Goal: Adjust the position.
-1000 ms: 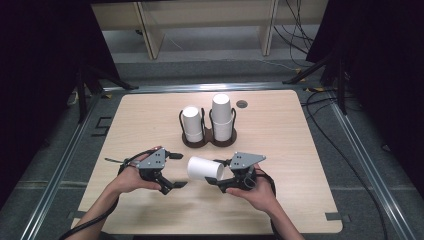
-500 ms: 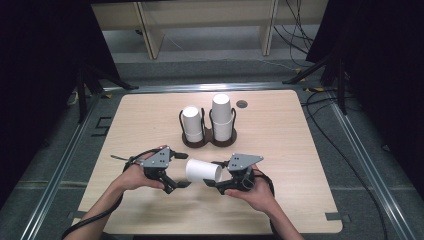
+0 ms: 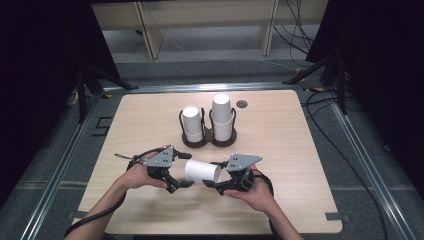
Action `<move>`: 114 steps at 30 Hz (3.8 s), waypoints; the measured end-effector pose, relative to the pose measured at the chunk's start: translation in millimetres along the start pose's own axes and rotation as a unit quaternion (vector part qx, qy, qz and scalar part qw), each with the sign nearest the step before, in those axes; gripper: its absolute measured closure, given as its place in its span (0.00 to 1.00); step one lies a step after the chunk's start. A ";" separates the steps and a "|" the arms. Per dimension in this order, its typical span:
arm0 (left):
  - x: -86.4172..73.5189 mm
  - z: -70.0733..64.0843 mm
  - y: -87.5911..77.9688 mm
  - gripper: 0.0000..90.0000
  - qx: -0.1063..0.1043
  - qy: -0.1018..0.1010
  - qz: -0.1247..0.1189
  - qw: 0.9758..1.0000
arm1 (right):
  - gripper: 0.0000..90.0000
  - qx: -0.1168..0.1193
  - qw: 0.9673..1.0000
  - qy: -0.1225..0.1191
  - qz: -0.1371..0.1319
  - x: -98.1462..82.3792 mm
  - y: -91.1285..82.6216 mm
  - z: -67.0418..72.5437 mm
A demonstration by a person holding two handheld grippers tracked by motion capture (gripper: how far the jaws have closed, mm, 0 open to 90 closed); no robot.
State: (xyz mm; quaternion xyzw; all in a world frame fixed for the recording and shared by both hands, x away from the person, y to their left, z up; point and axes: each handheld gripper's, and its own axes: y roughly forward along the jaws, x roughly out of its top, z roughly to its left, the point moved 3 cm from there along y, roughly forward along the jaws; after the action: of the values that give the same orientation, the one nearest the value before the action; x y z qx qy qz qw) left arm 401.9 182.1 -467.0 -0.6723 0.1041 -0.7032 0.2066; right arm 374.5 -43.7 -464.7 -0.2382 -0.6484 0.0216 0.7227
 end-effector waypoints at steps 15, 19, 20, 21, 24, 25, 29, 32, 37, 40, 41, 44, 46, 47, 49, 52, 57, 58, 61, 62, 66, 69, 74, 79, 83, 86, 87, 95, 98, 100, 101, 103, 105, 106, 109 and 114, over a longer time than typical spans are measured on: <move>1.4 1.0 1.2 0.11 0.001 0.012 0.009 1.000 | 0.40 0.004 1.000 0.017 0.004 -0.1 1.0 2.3; 0.7 0.6 2.3 0.13 0.001 0.003 0.005 1.000 | 0.40 0.010 1.000 0.007 0.000 0.7 2.1 1.2; 0.5 0.7 2.5 0.13 0.000 0.004 0.005 1.000 | 0.40 0.010 1.000 0.006 0.000 0.8 2.3 1.2; 0.3 0.8 2.7 0.14 0.000 0.004 0.005 1.000 | 0.40 0.010 1.000 0.006 0.000 0.9 2.3 1.3; 0.3 1.6 2.5 0.15 0.000 0.007 0.006 1.000 | 0.40 0.010 1.000 0.006 -0.002 1.4 2.4 1.0; 0.6 0.9 3.0 0.15 -0.001 0.003 0.002 1.000 | 0.40 0.009 1.000 0.005 -0.002 1.6 2.4 0.8; 1.1 1.0 3.3 0.16 -0.004 0.007 0.004 1.000 | 0.40 0.009 1.000 0.005 -0.001 1.6 2.5 1.2; 0.7 1.2 3.4 0.16 -0.008 0.012 0.011 1.000 | 0.40 0.009 1.000 0.005 -0.001 1.5 2.7 1.3; 0.3 0.5 4.3 0.16 -0.014 0.008 0.007 1.000 | 0.40 0.010 1.000 0.004 -0.003 2.6 2.2 1.6; -0.1 0.8 3.7 0.18 -0.018 0.009 0.010 1.000 | 0.40 0.012 1.000 0.001 -0.006 3.3 2.3 1.4; -0.1 0.8 3.6 0.18 -0.019 0.009 0.009 1.000 | 0.40 0.010 1.000 -0.006 -0.008 3.6 2.5 1.0; 0.4 0.2 3.7 0.20 -0.023 0.002 0.003 1.000 | 0.40 0.010 1.000 -0.004 -0.005 3.6 2.6 1.8; 0.5 0.5 3.8 0.21 -0.023 0.000 0.000 1.000 | 0.40 0.012 1.000 0.000 -0.004 3.5 2.5 2.1; 0.6 0.5 3.3 0.21 -0.022 -0.001 0.001 1.000 | 0.40 0.012 1.000 0.000 -0.004 3.4 2.5 1.9; 1.0 0.3 2.7 0.22 -0.024 -0.001 0.000 1.000 | 0.40 0.013 1.000 -0.009 -0.008 3.8 2.8 0.3; 1.2 1.6 0.3 0.22 -0.026 0.010 0.007 1.000 | 0.40 0.018 1.000 -0.005 -0.014 3.6 3.3 0.2; 1.5 1.0 -2.9 0.23 -0.031 0.014 0.008 0.999 | 0.39 0.036 0.999 0.006 -0.012 2.9 3.8 0.8; 1.7 -0.7 -2.0 0.24 -0.038 0.006 -0.002 0.999 | 0.38 0.030 0.999 0.001 -0.010 3.0 3.4 -0.2; 1.6 -0.2 -5.7 0.25 -0.034 0.020 0.013 0.999 | 0.38 0.040 0.999 0.009 -0.007 2.0 4.5 0.8; 1.7 -1.6 -4.6 0.25 -0.042 0.011 0.001 0.999 | 0.38 0.039 0.999 0.004 -0.007 2.1 4.5 0.5; 2.3 -1.9 -7.7 0.26 -0.037 0.014 0.009 0.999 | 0.38 0.045 0.999 0.011 -0.007 2.4 5.3 1.4; 3.0 -1.6 -9.5 0.28 -0.040 0.019 0.013 0.999 | 0.38 0.048 0.999 0.007 -0.006 3.0 4.8 0.3; 4.4 -1.9 -11.5 0.30 -0.043 0.024 0.014 0.999 | 0.39 0.056 0.998 0.001 -0.014 3.9 3.8 0.0; 4.3 -3.4 -11.2 0.31 -0.046 0.016 0.004 0.999 | 0.39 0.059 0.998 0.012 -0.010 3.0 3.0 0.7; 4.3 -2.4 -13.2 0.32 -0.044 0.027 0.009 0.999 | 0.39 0.057 0.998 0.008 -0.012 3.2 2.4 0.3; 5.0 -4.0 -13.0 0.32 -0.044 0.021 0.004 0.999 | 0.39 0.058 0.998 0.010 -0.014 3.1 2.4 0.4; 5.1 -4.0 -13.1 0.32 -0.044 0.022 0.004 0.999 | 0.39 0.058 0.998 0.010 -0.014 3.2 2.5 0.5; 9.0 -3.8 -14.5 0.33 -0.038 0.032 0.021 0.999 | 0.38 0.054 0.998 0.014 -0.011 3.0 3.6 0.3; 12.4 -3.5 -16.3 0.33 -0.030 0.042 0.044 0.998 | 0.36 0.047 0.999 0.013 -0.005 1.6 5.0 0.5; 15.6 -3.8 -17.8 0.34 -0.025 0.040 0.048 0.998 | 0.34 0.040 0.999 0.013 -0.003 0.0 6.7 0.4; 17.2 -2.3 -19.2 0.34 -0.021 0.047 0.056 0.997 | 0.32 0.040 0.999 0.012 0.007 -0.7 6.2 0.3; 20.8 -2.6 -20.7 0.34 -0.023 0.047 0.070 0.996 | 0.30 0.033 0.999 0.006 0.007 -1.3 7.4 -0.3; 24.4 -4.6 -21.3 0.34 -0.011 0.044 0.087 0.995 | 0.25 0.034 0.999 0.010 0.008 -1.4 8.0 -0.2; 26.6 -3.0 -23.3 0.34 -0.009 0.057 0.109 0.992 | 0.22 0.025 1.000 0.008 0.012 -1.5 7.7 -0.9; 33.8 -3.4 -26.1 0.34 -0.004 0.064 0.132 0.989 | 0.19 0.021 0.999 0.017 0.019 -1.7 6.8 -0.9; 47.3 -1.1 -35.9 0.34 0.003 0.092 0.191 0.977 | 0.17 0.010 1.000 0.014 0.018 -1.4 2.8 -3.0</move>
State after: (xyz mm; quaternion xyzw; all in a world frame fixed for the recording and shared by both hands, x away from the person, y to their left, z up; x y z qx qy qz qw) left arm 395.0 193.6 -409.2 -0.5719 0.2470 -0.7098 0.3289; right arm 378.0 -42.6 -467.2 -0.2432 -0.6338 0.0375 0.7333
